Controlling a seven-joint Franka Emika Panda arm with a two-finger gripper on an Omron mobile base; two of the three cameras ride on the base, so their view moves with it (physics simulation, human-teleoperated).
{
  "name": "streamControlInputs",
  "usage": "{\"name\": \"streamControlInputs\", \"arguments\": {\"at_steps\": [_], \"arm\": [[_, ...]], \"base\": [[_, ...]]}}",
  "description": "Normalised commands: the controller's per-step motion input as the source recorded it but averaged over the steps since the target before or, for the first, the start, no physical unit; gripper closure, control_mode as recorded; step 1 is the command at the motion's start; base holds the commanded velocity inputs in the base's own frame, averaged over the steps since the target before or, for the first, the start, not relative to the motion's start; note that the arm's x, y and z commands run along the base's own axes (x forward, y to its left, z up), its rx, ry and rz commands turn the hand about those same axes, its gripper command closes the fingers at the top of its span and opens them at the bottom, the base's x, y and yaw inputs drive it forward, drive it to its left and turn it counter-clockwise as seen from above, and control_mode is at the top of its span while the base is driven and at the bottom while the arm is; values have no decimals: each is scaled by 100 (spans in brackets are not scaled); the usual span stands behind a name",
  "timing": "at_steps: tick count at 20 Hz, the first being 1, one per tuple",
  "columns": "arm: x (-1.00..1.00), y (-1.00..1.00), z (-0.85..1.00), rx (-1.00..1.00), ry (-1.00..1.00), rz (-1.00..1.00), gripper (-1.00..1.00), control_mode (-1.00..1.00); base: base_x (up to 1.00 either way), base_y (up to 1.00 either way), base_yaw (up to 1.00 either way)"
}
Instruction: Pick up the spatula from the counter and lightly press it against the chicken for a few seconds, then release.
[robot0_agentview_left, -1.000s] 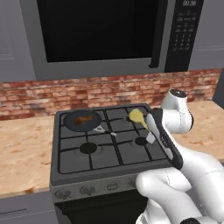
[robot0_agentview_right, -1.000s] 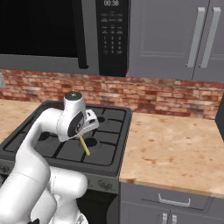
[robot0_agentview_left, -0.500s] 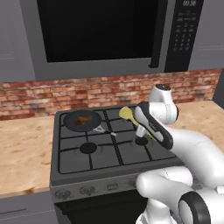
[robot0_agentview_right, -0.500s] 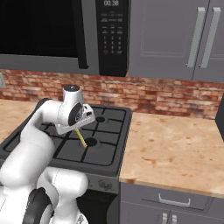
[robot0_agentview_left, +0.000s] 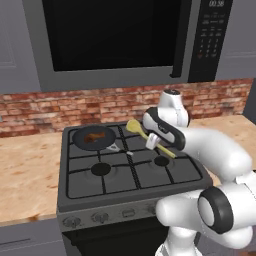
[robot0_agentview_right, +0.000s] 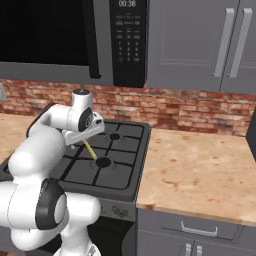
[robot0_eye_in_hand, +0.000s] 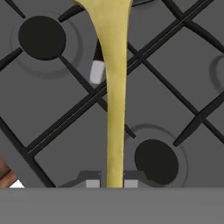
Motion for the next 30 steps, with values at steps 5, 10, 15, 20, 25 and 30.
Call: {"name": "streamControlInputs", "arguments": {"at_steps": [5,10,15,20,25,30], "arm": [[21,20,0,0,0,5,100,-100],[20,19,0,0,0,5,100,-100],[17,17,0,0,0,5,100,-100],[19,18,-9,0,0,4,100,-100],[10,18,-24,0,0,3,100,-100],[18,13,-3,0,0,4,100,-100]], "base": [[0,0,0],[0,0,0],[0,0,0],[0,0,0],[0,0,0],[0,0,0]]}}
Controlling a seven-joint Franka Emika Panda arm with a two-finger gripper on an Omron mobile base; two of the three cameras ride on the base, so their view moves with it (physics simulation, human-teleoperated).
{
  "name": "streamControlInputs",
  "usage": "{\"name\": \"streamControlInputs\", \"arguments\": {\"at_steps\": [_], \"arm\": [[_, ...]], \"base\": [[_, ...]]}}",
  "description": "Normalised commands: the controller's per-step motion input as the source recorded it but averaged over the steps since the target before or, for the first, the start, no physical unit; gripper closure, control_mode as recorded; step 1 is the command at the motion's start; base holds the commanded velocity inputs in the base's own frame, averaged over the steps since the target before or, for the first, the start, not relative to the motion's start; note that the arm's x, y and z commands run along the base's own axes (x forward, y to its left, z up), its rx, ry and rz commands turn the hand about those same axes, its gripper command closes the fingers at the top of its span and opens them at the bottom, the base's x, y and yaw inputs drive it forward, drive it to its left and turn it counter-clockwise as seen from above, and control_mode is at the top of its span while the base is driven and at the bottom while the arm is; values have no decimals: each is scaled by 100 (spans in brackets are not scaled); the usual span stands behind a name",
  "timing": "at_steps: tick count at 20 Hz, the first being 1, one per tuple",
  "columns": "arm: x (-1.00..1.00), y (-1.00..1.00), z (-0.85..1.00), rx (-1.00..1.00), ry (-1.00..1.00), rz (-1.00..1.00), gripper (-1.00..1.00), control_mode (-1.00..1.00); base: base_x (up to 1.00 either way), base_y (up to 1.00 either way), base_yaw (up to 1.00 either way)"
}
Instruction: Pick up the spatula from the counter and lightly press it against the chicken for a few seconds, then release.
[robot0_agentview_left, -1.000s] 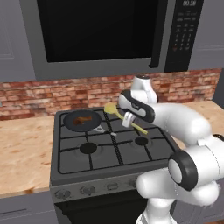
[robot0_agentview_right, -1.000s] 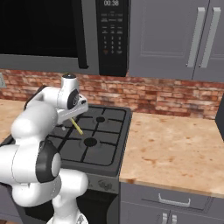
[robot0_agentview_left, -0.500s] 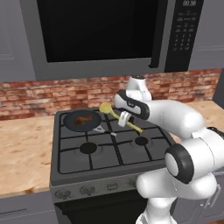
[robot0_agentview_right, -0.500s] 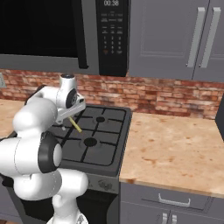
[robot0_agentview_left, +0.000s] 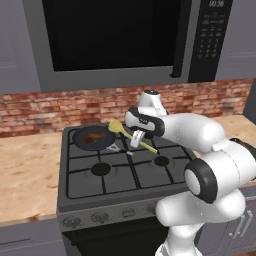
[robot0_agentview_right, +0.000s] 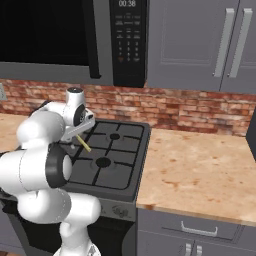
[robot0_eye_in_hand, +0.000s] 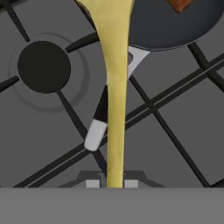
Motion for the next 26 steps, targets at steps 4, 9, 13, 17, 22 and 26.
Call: {"name": "streamControlInputs", "arguments": {"at_steps": [4,9,13,17,22,26], "arm": [[25,1,1,0,0,5,100,-100],[26,0,0,0,0,7,100,-100],[21,1,0,1,0,7,100,-100],[16,8,-1,0,0,6,100,-100],[7,12,-3,0,0,5,100,-100],[5,8,-5,0,0,3,100,-100]], "base": [[0,0,0],[0,0,0],[0,0,0],[0,0,0],[0,0,0],[0,0,0]]}}
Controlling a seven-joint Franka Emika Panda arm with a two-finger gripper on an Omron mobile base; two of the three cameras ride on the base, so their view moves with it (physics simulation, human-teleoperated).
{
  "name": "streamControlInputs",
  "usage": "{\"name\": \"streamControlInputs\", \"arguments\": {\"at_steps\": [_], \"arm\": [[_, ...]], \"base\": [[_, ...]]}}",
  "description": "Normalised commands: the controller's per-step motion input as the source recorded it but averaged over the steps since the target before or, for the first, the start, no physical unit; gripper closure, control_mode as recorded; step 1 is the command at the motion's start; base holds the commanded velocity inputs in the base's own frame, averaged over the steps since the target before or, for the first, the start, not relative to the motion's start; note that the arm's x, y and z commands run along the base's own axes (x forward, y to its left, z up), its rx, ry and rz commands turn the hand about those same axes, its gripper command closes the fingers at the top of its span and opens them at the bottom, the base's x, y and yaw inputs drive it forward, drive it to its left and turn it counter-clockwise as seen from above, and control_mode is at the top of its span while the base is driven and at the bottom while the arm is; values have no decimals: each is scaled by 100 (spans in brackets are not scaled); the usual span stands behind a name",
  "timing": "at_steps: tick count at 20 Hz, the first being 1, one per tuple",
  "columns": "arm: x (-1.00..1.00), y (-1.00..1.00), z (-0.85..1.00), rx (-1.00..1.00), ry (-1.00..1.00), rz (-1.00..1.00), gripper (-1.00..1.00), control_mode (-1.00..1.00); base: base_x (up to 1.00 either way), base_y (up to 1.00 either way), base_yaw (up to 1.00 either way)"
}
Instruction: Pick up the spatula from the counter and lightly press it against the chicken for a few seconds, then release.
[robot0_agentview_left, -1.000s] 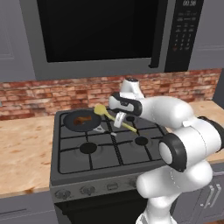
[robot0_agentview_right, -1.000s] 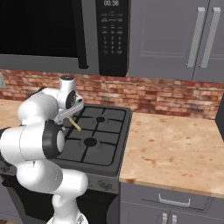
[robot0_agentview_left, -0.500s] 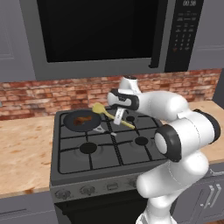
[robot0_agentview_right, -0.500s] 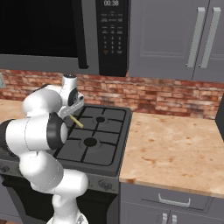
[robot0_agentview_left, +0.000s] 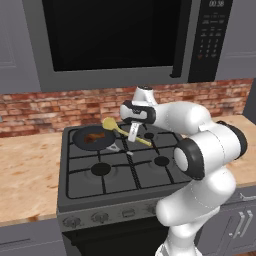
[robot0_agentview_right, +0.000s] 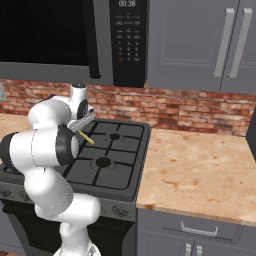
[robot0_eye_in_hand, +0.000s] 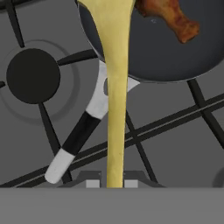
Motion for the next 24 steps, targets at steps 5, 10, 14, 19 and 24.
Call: {"name": "streamControlInputs", "arguments": {"at_steps": [5,10,14,19,24], "arm": [[10,1,-12,0,0,3,100,-100],[13,0,-2,0,0,4,100,-100],[16,1,0,0,0,4,100,-100],[18,4,0,0,0,2,100,-100],[15,5,-4,-2,0,1,100,-100]], "base": [[0,0,0],[0,0,0],[0,0,0],[0,0,0],[0,0,0]]}}
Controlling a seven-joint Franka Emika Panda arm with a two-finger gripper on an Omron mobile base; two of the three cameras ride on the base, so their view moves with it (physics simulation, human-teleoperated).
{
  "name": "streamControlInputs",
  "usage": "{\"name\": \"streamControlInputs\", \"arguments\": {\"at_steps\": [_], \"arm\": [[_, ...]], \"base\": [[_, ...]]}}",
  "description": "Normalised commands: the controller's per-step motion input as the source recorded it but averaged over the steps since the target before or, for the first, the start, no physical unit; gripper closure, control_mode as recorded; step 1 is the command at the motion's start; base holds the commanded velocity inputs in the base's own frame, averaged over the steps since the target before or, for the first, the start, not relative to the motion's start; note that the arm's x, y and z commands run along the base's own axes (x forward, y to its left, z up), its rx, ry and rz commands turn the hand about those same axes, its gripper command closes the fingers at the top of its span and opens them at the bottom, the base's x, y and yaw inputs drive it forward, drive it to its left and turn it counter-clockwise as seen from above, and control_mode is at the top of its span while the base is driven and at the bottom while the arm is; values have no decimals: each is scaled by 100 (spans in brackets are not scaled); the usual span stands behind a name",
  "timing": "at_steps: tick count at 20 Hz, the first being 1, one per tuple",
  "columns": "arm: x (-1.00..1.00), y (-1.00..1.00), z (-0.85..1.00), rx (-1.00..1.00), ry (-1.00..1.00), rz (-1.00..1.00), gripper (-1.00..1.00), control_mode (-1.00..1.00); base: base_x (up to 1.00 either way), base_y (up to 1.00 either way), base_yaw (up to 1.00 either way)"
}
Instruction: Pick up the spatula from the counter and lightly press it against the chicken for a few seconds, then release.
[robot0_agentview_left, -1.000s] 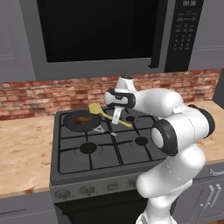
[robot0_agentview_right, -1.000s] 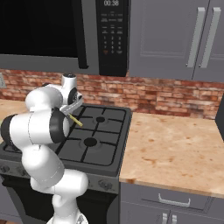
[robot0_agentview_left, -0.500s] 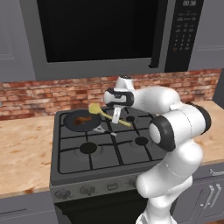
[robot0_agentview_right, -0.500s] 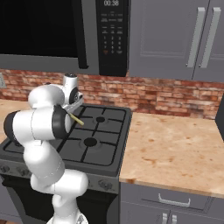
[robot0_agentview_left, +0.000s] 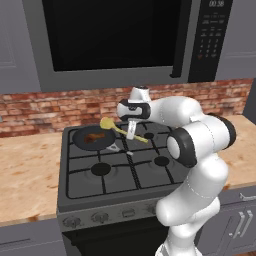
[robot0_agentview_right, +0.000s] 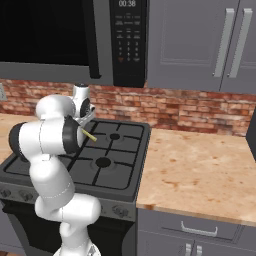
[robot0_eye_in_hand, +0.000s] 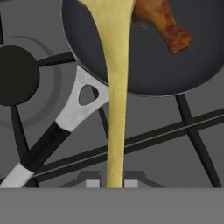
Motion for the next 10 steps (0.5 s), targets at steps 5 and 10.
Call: {"name": "streamControlInputs", "arguments": {"at_steps": [5,10], "arm": [[12,6,-9,-6,1,1,100,-100],[11,5,-6,-5,1,1,100,-100]], "base": [[0,0,0],[0,0,0]]}}
